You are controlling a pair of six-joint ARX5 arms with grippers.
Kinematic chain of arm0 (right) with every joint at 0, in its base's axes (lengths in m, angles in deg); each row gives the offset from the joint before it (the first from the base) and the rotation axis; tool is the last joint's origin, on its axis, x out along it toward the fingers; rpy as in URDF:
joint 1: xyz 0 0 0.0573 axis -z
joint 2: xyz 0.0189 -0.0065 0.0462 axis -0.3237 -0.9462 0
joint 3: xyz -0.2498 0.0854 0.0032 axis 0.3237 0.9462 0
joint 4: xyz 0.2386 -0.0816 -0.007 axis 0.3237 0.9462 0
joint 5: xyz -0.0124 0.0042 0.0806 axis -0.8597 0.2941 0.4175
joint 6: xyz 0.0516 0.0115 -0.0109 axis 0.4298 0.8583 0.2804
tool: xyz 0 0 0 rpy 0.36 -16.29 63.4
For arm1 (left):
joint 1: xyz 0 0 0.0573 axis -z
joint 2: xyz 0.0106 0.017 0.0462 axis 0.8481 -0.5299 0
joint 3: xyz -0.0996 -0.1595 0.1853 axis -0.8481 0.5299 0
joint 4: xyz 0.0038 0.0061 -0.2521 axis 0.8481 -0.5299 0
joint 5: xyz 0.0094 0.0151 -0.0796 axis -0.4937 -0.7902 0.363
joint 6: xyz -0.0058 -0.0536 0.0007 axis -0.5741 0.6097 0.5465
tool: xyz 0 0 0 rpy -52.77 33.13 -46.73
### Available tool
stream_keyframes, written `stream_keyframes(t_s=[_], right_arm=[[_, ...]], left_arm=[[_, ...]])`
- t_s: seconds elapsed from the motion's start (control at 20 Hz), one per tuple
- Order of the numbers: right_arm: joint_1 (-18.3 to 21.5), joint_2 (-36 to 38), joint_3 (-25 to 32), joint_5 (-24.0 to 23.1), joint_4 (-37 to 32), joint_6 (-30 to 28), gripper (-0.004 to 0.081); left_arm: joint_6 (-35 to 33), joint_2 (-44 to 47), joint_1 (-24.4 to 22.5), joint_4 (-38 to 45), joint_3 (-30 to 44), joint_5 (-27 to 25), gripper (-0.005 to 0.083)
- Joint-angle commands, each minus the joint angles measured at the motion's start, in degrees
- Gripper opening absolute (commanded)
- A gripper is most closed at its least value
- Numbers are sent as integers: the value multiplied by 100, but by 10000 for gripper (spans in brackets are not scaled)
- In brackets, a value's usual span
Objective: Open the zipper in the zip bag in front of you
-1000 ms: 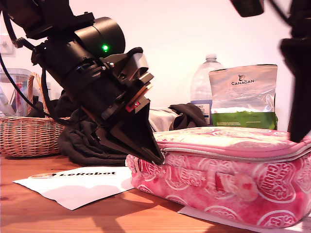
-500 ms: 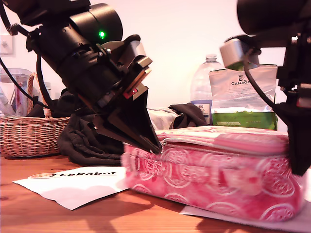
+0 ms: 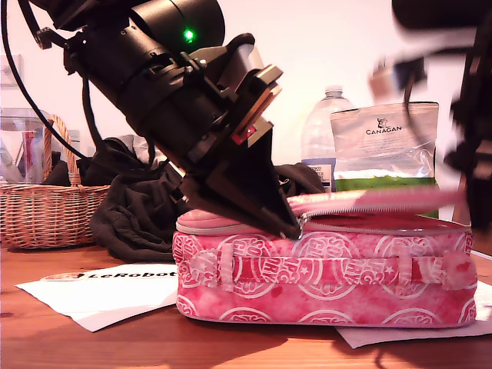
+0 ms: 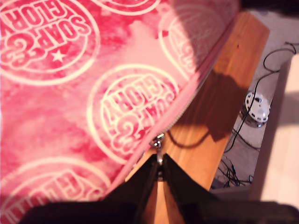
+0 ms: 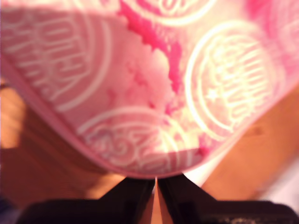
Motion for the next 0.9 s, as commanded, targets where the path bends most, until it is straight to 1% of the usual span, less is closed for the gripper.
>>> stream_keyframes(t_s=[0.0,0.1,0.15,0.25,0.35,0.45,0.5,0.6,0.7,0.8,0.85], right_arm=[[-330,656,-162,-46,-203,-350,-13],[-754,1204,-162,42,-269,-763,-13],[-973,1405,-162,-20,-247,-953,-13],[-1408,1659,-138,-345,-149,-946,-13],[-1845,1744,-66,-741,-129,-957,-13],[-2332,1744,129,-1270,-192,-1043,-13],[-2581,1746,310,-1598,-297,-1217,-13],[-3123,1749,800,-2385,-586,-1344,-13],[-3622,1749,1318,-2962,-1047,-1349,-13],[-3906,1746,1775,-3368,-1519,-1329,-13],[-3971,1746,1971,-3526,-1749,-1329,-13]], left_arm=[[22,92,39,160,79,63,-22],[24,92,39,205,79,66,-22],[24,92,39,216,79,68,-22],[24,92,39,229,79,68,-22],[17,92,39,232,79,76,-22],[20,92,39,249,79,116,-22],[17,92,39,249,79,116,-22],[15,92,39,249,79,116,-22],[15,92,39,245,79,160,-22],[15,92,39,245,79,247,-22],[15,92,39,247,79,278,-22]])
